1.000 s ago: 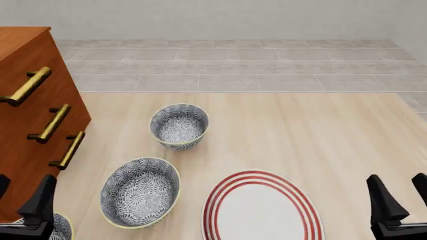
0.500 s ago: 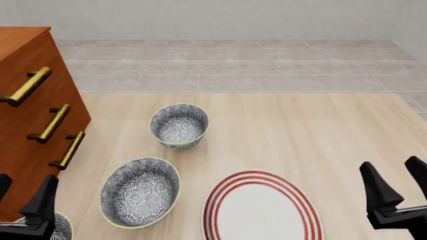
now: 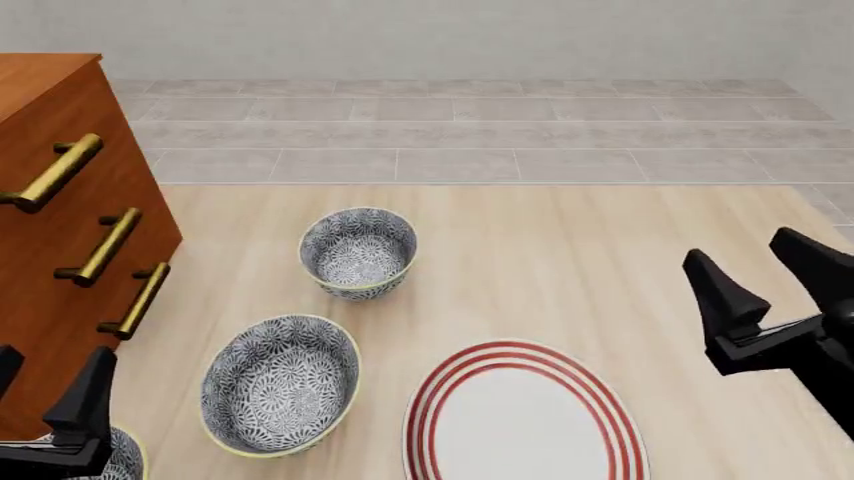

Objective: Pick up the bowl and put it in the front on the plate.

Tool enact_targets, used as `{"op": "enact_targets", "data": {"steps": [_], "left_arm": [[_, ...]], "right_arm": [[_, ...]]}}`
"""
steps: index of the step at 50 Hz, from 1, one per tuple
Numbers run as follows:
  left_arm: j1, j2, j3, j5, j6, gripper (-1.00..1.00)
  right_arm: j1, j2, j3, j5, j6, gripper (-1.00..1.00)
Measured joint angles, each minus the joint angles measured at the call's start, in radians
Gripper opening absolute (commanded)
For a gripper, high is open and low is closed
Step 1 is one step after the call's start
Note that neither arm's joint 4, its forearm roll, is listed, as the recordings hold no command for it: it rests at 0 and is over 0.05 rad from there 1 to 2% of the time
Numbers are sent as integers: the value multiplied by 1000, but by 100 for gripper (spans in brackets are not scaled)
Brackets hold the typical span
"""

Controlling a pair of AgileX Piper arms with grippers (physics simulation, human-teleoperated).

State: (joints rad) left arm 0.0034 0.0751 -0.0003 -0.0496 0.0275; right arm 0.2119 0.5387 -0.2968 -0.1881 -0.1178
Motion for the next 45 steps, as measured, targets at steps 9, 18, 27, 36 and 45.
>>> {"op": "enact_targets", "data": {"steps": [9,18,27,36,45], "left_arm": [[-5,-2,0,3,1,100],[-7,-4,0,6,1,100],[-7,-13,0,13,-1,100],[-6,-17,0,16,-2,100],[-7,-23,0,19,0,100]], "right_arm": [[38,87,-83,4,4,100],[66,166,-180,30,14,100],[101,242,-287,74,8,100],[165,339,-406,130,6,100],[212,419,-525,196,-2,100]]}}
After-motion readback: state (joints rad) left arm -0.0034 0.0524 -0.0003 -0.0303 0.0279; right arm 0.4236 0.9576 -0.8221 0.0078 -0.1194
